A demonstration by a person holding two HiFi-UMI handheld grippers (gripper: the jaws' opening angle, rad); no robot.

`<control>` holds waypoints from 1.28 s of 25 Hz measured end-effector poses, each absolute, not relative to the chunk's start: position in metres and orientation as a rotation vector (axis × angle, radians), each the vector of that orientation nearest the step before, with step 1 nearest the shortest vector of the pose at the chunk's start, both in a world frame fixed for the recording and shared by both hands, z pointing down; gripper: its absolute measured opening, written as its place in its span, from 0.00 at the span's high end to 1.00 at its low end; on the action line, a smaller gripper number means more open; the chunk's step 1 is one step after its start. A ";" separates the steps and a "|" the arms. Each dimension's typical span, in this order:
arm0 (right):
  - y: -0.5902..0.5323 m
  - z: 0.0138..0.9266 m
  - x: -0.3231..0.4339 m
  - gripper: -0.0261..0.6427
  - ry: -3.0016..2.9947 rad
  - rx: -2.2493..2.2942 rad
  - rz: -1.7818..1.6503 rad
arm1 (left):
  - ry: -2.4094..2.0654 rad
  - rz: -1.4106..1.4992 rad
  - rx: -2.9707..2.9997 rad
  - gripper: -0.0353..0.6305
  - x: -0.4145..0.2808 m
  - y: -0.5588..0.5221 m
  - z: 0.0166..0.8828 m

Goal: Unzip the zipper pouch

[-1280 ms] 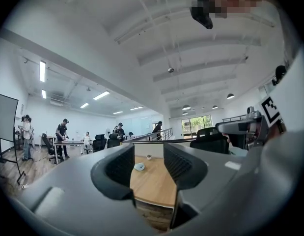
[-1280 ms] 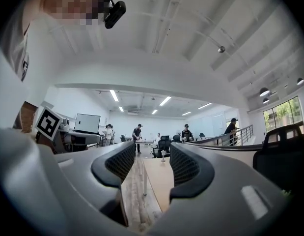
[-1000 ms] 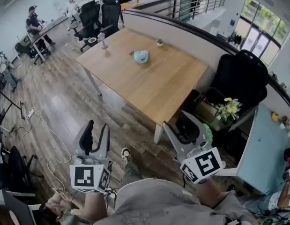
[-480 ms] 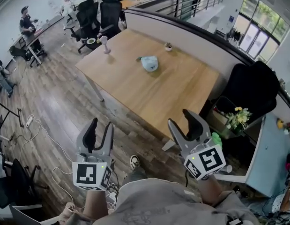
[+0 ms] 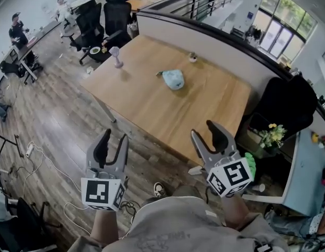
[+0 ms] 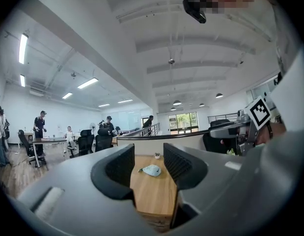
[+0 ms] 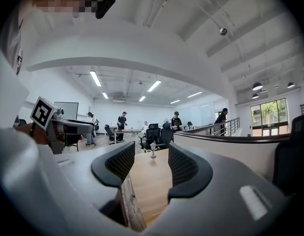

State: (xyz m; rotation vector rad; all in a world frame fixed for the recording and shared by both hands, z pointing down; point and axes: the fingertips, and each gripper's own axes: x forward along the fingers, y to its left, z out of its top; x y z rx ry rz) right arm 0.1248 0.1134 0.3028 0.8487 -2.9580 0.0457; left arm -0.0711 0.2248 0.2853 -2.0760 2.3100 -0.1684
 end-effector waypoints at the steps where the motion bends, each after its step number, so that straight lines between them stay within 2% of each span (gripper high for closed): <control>1: 0.110 0.305 0.119 0.65 -2.949 0.854 0.052 | 2.305 -0.170 -2.087 0.67 -0.078 0.220 0.286; 17: 0.027 0.343 0.073 0.65 -2.844 0.980 0.145 | 2.205 -0.206 -2.237 0.67 -0.132 0.118 0.308; 24: -0.045 0.358 0.044 0.65 -2.802 1.020 0.187 | 2.161 -0.251 -2.292 0.67 -0.162 0.035 0.321; 32: -0.136 0.356 0.034 0.65 -2.771 1.076 0.225 | 2.037 -0.317 -2.367 0.67 -0.164 -0.072 0.319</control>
